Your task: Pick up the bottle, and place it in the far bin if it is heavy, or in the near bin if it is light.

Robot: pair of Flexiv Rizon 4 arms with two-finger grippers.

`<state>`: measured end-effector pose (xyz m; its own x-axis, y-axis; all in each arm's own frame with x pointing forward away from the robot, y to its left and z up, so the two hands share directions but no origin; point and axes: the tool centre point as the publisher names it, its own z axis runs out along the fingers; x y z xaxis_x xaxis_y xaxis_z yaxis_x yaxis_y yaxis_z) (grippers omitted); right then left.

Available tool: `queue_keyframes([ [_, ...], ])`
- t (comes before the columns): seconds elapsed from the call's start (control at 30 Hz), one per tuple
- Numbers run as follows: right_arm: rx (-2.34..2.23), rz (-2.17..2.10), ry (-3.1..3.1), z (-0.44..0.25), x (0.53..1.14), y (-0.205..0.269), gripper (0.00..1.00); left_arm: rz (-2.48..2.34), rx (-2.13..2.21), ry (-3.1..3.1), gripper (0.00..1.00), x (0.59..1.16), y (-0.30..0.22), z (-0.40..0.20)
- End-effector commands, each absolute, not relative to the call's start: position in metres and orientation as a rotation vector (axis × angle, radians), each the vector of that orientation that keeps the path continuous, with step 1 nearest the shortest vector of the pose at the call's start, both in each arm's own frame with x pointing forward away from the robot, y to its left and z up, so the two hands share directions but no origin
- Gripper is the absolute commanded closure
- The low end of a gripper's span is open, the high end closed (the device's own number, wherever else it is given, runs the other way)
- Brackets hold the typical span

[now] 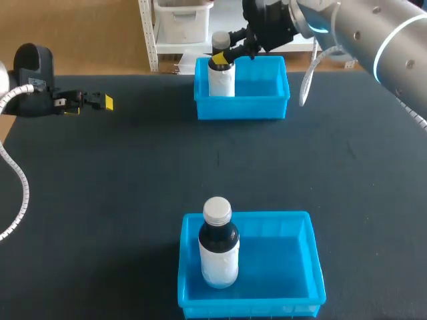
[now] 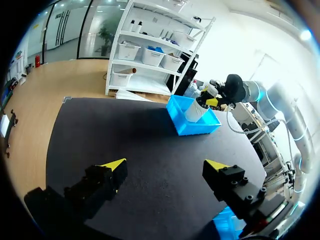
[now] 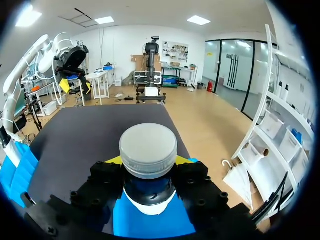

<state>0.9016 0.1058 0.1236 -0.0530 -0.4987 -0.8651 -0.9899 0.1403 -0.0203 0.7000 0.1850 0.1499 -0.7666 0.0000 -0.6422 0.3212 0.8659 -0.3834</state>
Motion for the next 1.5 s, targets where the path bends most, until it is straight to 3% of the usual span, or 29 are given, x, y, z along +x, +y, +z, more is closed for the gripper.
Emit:
queue_keyframes([
  [0.03,-1.588,1.01,1.623,0.122,0.913,0.107,0.44,-0.636,0.231,2.374,0.0,0.7,0.185,0.15],
  [0.17,-1.582,1.009,1.632,0.12,0.913,0.107,0.31,-0.636,0.231,2.374,0.0,0.7,0.185,0.15],
  [0.23,-1.578,1.01,1.639,0.119,0.913,0.106,0.0,-0.636,0.231,2.374,0.0,0.7,0.185,0.15],
  [0.47,-1.536,0.992,1.697,0.123,0.906,0.086,0.0,-0.636,0.231,2.374,0.0,0.7,0.185,0.15],
  [0.77,-1.413,0.91,1.797,0.144,0.881,0.023,0.0,-0.636,0.231,2.374,0.0,0.7,0.185,0.15],
  [1.03,-1.332,0.692,1.896,0.183,0.826,-0.025,0.0,-0.636,0.231,2.374,0.0,0.7,0.185,0.15],
  [1.5,-1.273,0.684,1.984,0.195,0.73,-0.053,0.0,-0.636,0.231,2.374,0.0,0.7,0.185,0.15],
])
